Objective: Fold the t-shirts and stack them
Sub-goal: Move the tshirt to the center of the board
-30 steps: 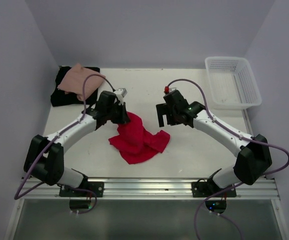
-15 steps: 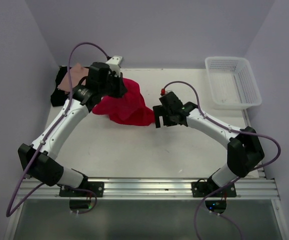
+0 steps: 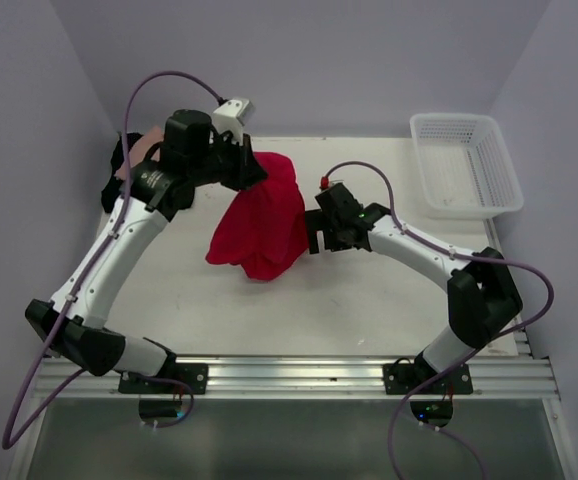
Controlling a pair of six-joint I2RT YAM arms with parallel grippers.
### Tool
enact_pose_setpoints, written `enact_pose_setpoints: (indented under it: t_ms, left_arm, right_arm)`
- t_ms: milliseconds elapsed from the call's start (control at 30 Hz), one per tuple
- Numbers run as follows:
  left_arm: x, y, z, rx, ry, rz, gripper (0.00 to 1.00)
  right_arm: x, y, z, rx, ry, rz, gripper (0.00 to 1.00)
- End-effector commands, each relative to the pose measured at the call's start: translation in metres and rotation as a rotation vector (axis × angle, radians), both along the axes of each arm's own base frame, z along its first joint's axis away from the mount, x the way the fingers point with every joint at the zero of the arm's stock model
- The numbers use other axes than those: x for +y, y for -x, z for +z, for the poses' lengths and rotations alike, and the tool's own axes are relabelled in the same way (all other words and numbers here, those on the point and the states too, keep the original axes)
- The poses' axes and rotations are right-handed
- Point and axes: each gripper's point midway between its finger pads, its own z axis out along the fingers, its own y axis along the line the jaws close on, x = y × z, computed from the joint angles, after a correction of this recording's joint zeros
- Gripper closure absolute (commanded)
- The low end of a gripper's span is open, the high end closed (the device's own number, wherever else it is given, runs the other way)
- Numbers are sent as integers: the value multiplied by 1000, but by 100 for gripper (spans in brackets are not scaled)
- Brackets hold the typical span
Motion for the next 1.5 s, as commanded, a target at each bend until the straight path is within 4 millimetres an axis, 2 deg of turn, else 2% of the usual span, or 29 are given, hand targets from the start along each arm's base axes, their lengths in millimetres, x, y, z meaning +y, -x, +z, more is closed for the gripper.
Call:
enact_pose_setpoints:
  t_ms: [0,133,267,300,333,367,433,467,500,533,567,600,633,700,733,800,833,967,1033,1067,1133,1167,1233,1267,1333,1367,1433,1467]
  left_arm:
    - [-14,40,100,-177,186,-124,99]
    - [-13,64,113,-142,267,-142,98]
    - [-7,83,103,-113,304,-136,95]
    - [-3,86,93,-101,293,-123,93]
    - [4,79,86,-112,267,-70,92]
    - [8,73,65,-77,229,-26,90]
    - [20,57,38,-63,161,68,87]
    - [22,52,21,-41,132,91,80]
    - [23,46,-17,31,79,114,72]
    - [29,36,-34,45,40,156,32]
    - [33,31,-55,81,1,191,14]
    - [38,26,-87,144,-58,228,0]
    - [47,19,-99,150,-101,286,0]
    - [50,18,-126,186,-141,296,0]
    - [55,11,-126,155,-151,331,0]
    - [56,13,-126,136,-141,324,0]
    - [43,15,-118,115,-92,262,0]
    - [-4,55,-98,111,24,-52,0]
    - [-14,77,-115,179,-58,-117,0]
    - [-35,99,-115,181,-85,-200,0]
    - [-50,123,-129,216,-139,-263,0]
    - [-62,144,-137,235,-162,-320,0]
    - [-68,160,-153,282,-188,-335,2]
    - [-68,172,-170,315,-228,-351,3]
    - [-60,178,-192,342,-306,-320,6]
    - [-57,187,-210,364,-369,-322,7]
    - [-41,182,-227,335,-486,-241,8]
    - [-38,187,-236,325,-537,-234,8]
  right_arm:
    - [-6,-13,30,-109,-19,-69,2]
    - [-23,-16,43,-162,19,-133,2]
    - [-48,-19,63,-244,74,-240,1]
    - [-58,-21,69,-275,101,-279,1]
    - [-65,-20,75,-293,114,-309,1]
    - [-74,-22,82,-319,123,-362,1]
    - [-84,-20,91,-338,133,-415,1]
    - [-86,-19,94,-344,136,-427,1]
    - [-92,-18,97,-350,156,-443,1]
    - [-93,-18,102,-359,152,-452,1]
    - [-95,-17,103,-364,158,-458,1]
    - [-96,-16,105,-364,163,-457,1]
    - [-99,-15,105,-364,174,-458,1]
    - [-101,-13,107,-367,176,-456,1]
    - [-103,-12,104,-363,188,-453,1]
    - [-105,-10,102,-360,195,-452,1]
    - [-106,-9,100,-358,200,-449,1]
    - [-106,-10,97,-347,196,-443,1]
    - [-104,-12,94,-339,196,-440,1]
    - [-103,-12,92,-334,194,-435,1]
    - [-101,-14,90,-329,193,-431,1]
    - [-100,-14,89,-325,195,-429,1]
    - [-99,-14,88,-319,191,-428,1]
    - [-100,-14,88,-320,193,-429,1]
    - [-100,-13,88,-318,192,-423,1]
    - [-102,-14,88,-319,191,-428,1]
    - [-103,-13,87,-311,187,-421,1]
    - [-105,-13,89,-314,180,-425,1]
